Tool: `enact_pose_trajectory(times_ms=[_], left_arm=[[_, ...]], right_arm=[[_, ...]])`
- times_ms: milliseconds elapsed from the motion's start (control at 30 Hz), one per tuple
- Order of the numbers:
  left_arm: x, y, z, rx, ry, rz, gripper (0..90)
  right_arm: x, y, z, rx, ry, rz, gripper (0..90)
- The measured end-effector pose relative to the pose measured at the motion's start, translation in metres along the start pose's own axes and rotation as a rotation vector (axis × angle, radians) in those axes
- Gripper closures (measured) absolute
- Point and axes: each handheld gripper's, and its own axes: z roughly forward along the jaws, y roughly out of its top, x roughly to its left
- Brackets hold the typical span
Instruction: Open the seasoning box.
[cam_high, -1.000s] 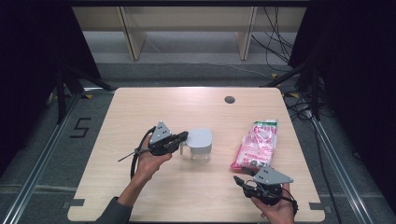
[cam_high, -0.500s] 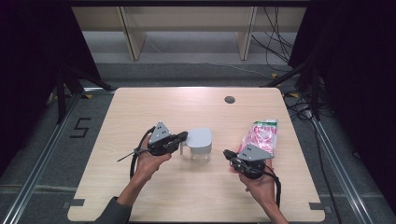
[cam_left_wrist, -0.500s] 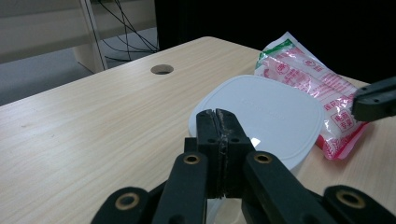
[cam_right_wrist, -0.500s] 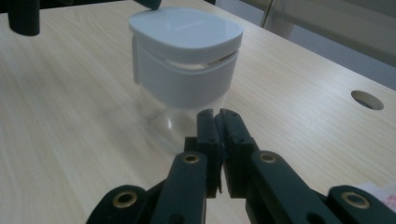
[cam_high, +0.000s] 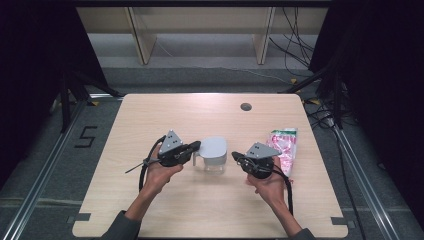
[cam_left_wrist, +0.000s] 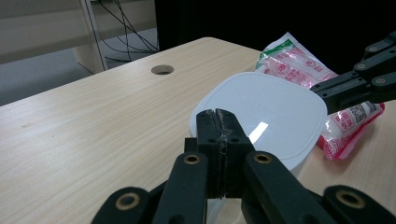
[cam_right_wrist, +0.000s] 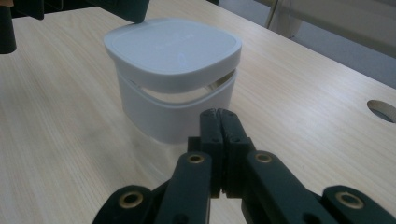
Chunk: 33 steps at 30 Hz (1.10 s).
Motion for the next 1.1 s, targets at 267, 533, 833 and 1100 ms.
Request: enact_pose_trajectory(times_ms=[267,533,833,1100], left_arm=[[0.0,0.0,0.0,-0.002,-0.001,-0.006,88.4],[0.001,-0.001,0.0,0.0,0.0,0.0,88.8],[0.002,-0.002,-0.001,-0.003,-0.001,-0.002,88.9],[0.003,-0.002,-0.001,-0.004,-0.006,-0.012,87.8]], right_arm=[[0.004,0.006,0.004,0.006,0.01,-0.03,90.0],[0.005,0.008,0.007,0.004,-0.001,-0.044,90.0],[0.007,0.009,0.007,0.001,0.002,-0.044,90.0],[0.011,0.02,0.005,-0.023,0.012,-0.057,90.0]])
